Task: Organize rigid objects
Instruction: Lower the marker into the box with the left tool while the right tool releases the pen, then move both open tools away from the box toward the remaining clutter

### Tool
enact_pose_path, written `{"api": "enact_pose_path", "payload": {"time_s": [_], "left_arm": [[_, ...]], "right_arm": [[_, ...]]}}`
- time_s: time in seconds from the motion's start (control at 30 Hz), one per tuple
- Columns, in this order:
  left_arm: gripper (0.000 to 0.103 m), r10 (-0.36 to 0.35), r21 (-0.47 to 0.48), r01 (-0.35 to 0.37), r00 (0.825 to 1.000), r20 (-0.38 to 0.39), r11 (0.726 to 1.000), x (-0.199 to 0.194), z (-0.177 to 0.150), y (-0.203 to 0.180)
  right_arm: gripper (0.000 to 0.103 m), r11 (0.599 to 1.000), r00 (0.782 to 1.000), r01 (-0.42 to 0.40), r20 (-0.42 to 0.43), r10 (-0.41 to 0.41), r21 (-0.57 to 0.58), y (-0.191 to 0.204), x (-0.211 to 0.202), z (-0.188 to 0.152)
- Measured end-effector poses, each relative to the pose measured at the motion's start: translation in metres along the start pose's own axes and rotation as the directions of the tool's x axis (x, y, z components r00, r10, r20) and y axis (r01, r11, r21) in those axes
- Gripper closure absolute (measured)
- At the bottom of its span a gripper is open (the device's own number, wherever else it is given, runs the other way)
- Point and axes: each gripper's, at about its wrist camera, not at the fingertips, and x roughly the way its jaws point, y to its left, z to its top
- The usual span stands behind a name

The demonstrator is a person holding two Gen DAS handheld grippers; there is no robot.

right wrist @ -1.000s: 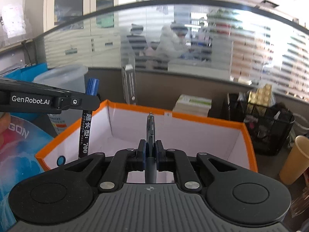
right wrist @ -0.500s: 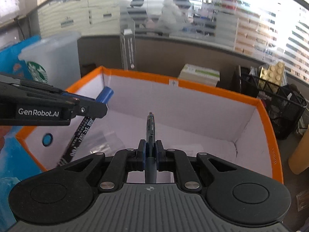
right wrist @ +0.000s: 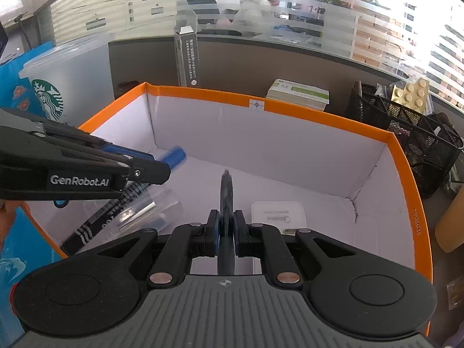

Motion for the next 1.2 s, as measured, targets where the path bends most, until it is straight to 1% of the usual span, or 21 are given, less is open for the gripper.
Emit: {"api": "enact_pose_path", "payload": {"time_s": [0.07,0.13,0.17,0.2,0.23,0.27,0.3,0.33,0.37,0.43,0.5,0.57,0.63,0.7,0.73,0.8,0.87,0.93,1.07,1.13,1.2], "left_arm": [[0.086,0.009,-0.009,-0.009,1.000,-0.004,1.000,0.000,0.001,0.001],[0.085,-0.005,-0.022,0.005,1.000,-0.013,1.000,-0.002,0.001,0.002],[0.080,-0.018,-0.034,0.018,1.000,-0.015,0.999,-0.005,0.000,0.003],[0.070,-0.035,-0.042,0.035,0.999,-0.006,0.998,-0.010,-0.001,0.003],[0.065,-0.048,-0.041,0.049,0.999,0.015,0.998,-0.018,-0.003,0.002],[0.051,-0.057,-0.027,0.058,0.997,0.042,0.998,-0.027,-0.005,-0.001],[0.031,-0.047,-0.011,0.048,0.997,0.066,0.999,-0.035,-0.006,-0.003],[0.024,-0.026,0.003,0.026,0.995,0.101,1.000,-0.044,-0.009,-0.006],[0.021,-0.004,0.018,0.002,0.989,0.145,1.000,-0.055,-0.012,-0.010],[0.020,0.009,0.041,-0.017,0.982,0.188,0.999,-0.070,-0.016,-0.014],[0.015,-0.013,0.041,0.004,0.977,0.212,0.999,-0.082,-0.019,-0.016],[0.012,-0.039,0.053,0.027,0.971,0.235,0.998,-0.094,-0.024,-0.020],[0.008,-0.060,0.088,0.038,0.964,0.258,0.995,-0.103,-0.030,-0.024],[0.007,-0.085,0.139,0.047,0.956,0.281,0.989,-0.112,-0.040,-0.027],[0.007,-0.099,0.165,0.053,0.954,0.282,0.985,-0.115,-0.046,-0.027],[0.007,-0.139,0.215,0.080,0.951,0.275,0.973,-0.120,-0.062,-0.027],[0.007,-0.182,0.273,0.111,0.951,0.249,0.955,-0.121,-0.080,-0.025],[0.007,-0.194,0.331,0.112,0.955,0.224,0.937,-0.119,-0.097,-0.024],[0.007,-0.163,0.412,0.072,0.968,0.190,0.908,-0.107,-0.122,-0.025],[0.007,-0.189,0.438,0.103,0.969,0.158,0.893,-0.098,-0.129,-0.025],[0.007,-0.230,0.460,0.147,0.965,0.128,0.876,-0.091,-0.133,-0.025]], "right_arm": [[0.087,1.000,1.000,0.020,0.004,-0.020,-0.010,0.001,-0.001,0.000],[0.087,0.999,0.999,0.036,0.014,-0.036,-0.019,0.001,-0.004,-0.001],[0.087,0.999,0.999,0.045,0.024,-0.044,-0.018,0.000,-0.007,-0.002],[0.087,0.998,0.998,0.052,0.035,-0.052,-0.017,0.000,-0.012,-0.004],[0.087,0.998,0.997,0.055,0.048,-0.054,-0.018,-0.001,-0.017,-0.005],[0.087,0.998,0.996,0.057,0.065,-0.056,-0.018,-0.002,-0.024,-0.007],[0.087,0.998,0.995,0.057,0.082,-0.056,-0.015,-0.003,-0.032,-0.009],[0.086,0.998,0.993,0.056,0.102,-0.055,-0.013,-0.003,-0.041,-0.011],[0.084,0.998,0.992,0.056,0.118,-0.055,-0.008,-0.004,-0.048,-0.012],[0.083,0.999,0.987,0.049,0.154,-0.049,0.007,-0.006,-0.063,-0.017],[0.083,0.999,0.983,0.036,0.182,-0.040,0.028,-0.007,-0.076,-0.021],[0.083,0.998,0.977,0.045,0.206,-0.051,0.034,-0.005,-0.087,-0.025],[0.083,0.999,0.971,0.049,0.235,-0.052,0.019,0.002,-0.099,-0.029],[0.083,0.999,0.963,0.032,0.267,-0.025,-0.021,0.011,-0.114,-0.037],[0.080,0.998,0.958,0.019,0.286,-0.004,-0.051,0.017,-0.122,-0.044],[0.068,0.994,0.952,-0.022,0.300,0.055,-0.110,0.025,-0.135,-0.058],[0.055,0.981,0.948,-0.084,0.290,0.132,-0.173,0.033,-0.145,-0.077],[0.050,0.972,0.951,-0.124,0.254,0.174,-0.201,0.037,-0.144,-0.095],[0.049,0.980,0.979,-0.092,0.164,0.122,-0.179,0.037,-0.126,-0.121],[0.049,0.982,0.983,-0.080,0.149,0.106,-0.174,0.036,-0.119,-0.131],[0.049,0.981,0.984,-0.073,0.150,0.101,-0.181,0.036,-0.114,-0.138]]}}
